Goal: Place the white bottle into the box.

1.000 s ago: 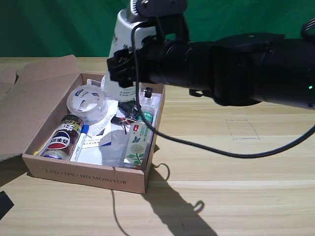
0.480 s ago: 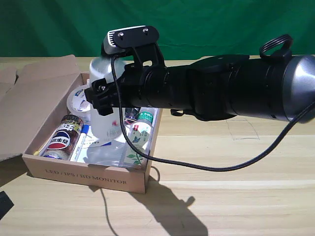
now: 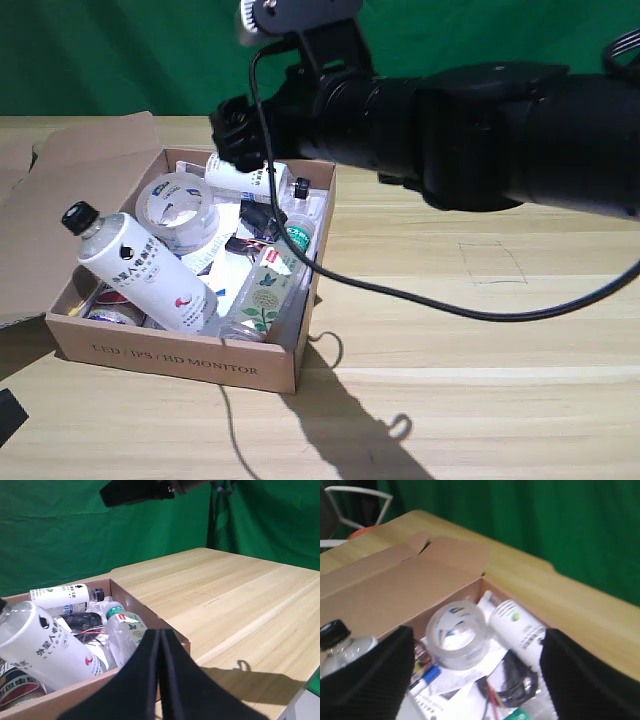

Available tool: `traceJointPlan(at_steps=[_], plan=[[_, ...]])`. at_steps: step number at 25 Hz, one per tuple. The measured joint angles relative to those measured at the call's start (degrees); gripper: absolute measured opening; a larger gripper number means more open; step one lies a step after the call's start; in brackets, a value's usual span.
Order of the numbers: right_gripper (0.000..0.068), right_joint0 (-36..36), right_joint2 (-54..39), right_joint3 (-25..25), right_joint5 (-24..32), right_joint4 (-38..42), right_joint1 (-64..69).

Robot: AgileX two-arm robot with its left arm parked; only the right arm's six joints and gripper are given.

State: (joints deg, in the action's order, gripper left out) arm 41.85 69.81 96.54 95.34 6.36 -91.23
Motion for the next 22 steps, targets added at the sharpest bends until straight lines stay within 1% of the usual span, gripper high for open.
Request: traceJointPlan(at_steps=[1, 2, 3, 5, 7, 10, 19, 22], plan=[[0.0553, 0.0, 0.0, 0.29, 0.95, 1.77, 1.38], [0.0454, 0.0, -0.2, 0.89, 2.08, 3.96, 3.44], [0.0388, 0.0, -0.4, 1.37, 2.62, 5.08, 4.64], [0.0179, 0.0, -1.33, 2.59, 4.22, 8.71, 8.38], [0.005, 0.0, -2.76, 3.91, 7.34, 12.56, 12.32], [0.0011, 0.0, -5.03, 4.52, 10.73, 17.0, 18.28], [0.0004, 0.0, -7.81, 5.3, 11.4, 30.3, 30.15], [0.0004, 0.0, -8.64, 5.3, 11.52, 31.9, 33.78]])
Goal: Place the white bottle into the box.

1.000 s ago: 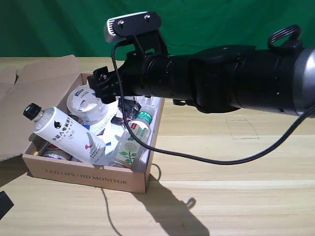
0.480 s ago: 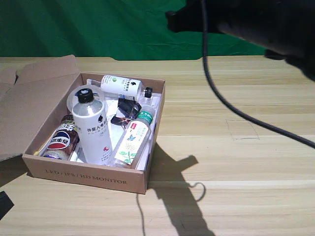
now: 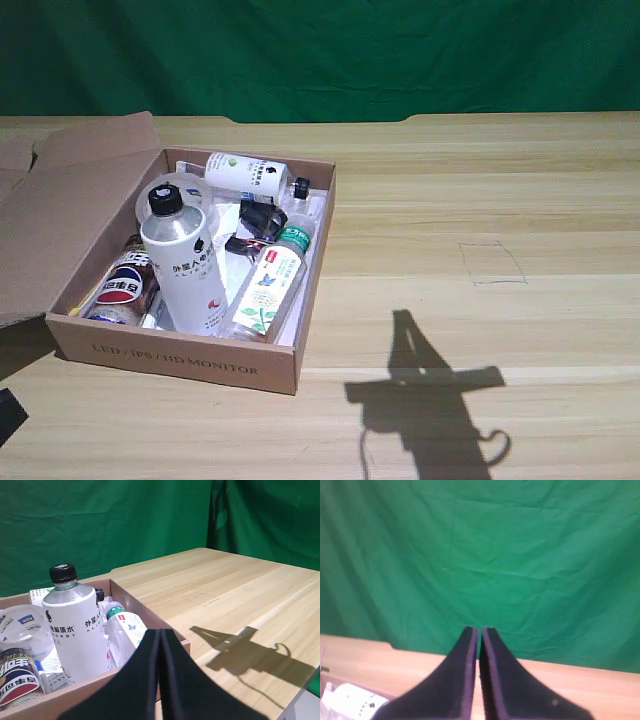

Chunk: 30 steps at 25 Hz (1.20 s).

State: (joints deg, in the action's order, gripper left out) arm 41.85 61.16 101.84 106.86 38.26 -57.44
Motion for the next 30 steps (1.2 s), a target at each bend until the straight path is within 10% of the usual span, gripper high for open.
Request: traceJointPlan(at_steps=[7, 15, 30], plan=[[0.0004, -4.84, -5.83, 0.0, 0.99, -4.35, 11.78], [0.0004, -37.97, -20.09, -1.24, 1.29, -41.51, 21.31], [0.0004, -45.43, -45.89, -1.36, 3.24, -38.26, 38.55]])
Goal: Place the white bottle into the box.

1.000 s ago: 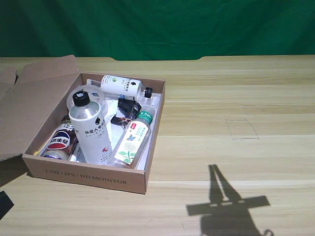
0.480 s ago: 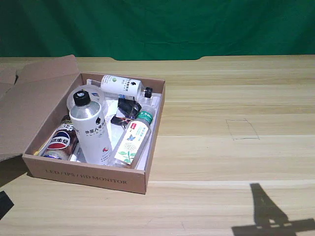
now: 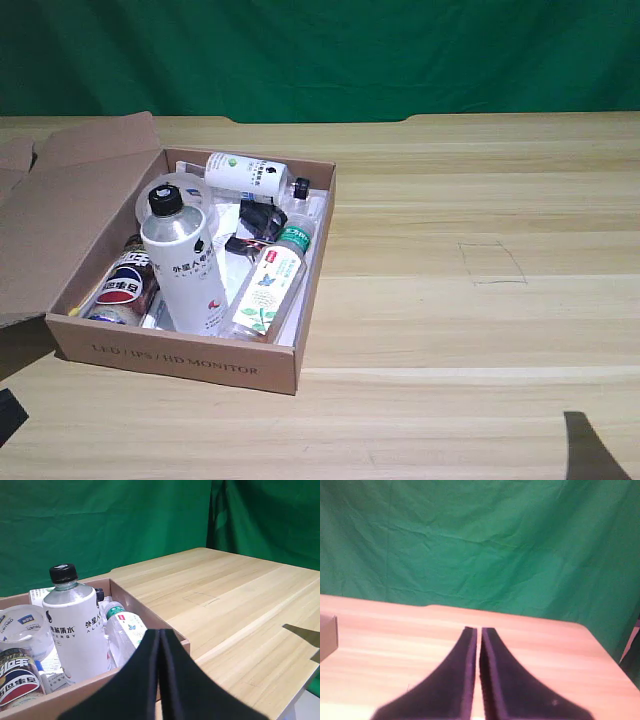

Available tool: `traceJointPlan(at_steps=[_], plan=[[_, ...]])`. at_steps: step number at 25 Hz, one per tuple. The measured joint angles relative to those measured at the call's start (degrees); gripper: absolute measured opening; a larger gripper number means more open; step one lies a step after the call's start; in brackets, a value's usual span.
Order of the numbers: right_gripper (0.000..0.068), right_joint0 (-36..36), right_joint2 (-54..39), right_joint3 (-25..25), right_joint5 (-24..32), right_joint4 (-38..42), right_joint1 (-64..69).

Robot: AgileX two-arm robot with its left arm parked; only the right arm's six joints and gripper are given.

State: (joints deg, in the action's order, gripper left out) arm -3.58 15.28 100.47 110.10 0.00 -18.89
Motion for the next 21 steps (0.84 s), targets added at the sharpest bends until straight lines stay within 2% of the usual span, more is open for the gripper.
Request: traceJointPlan(at_steps=[10, 21], plan=[[0.0004, -0.25, -9.39, 0.0, 0.0, 0.32, 8.17], [0.0004, -0.25, -10.26, 0.0, 0.0, 1.44, 9.06]])
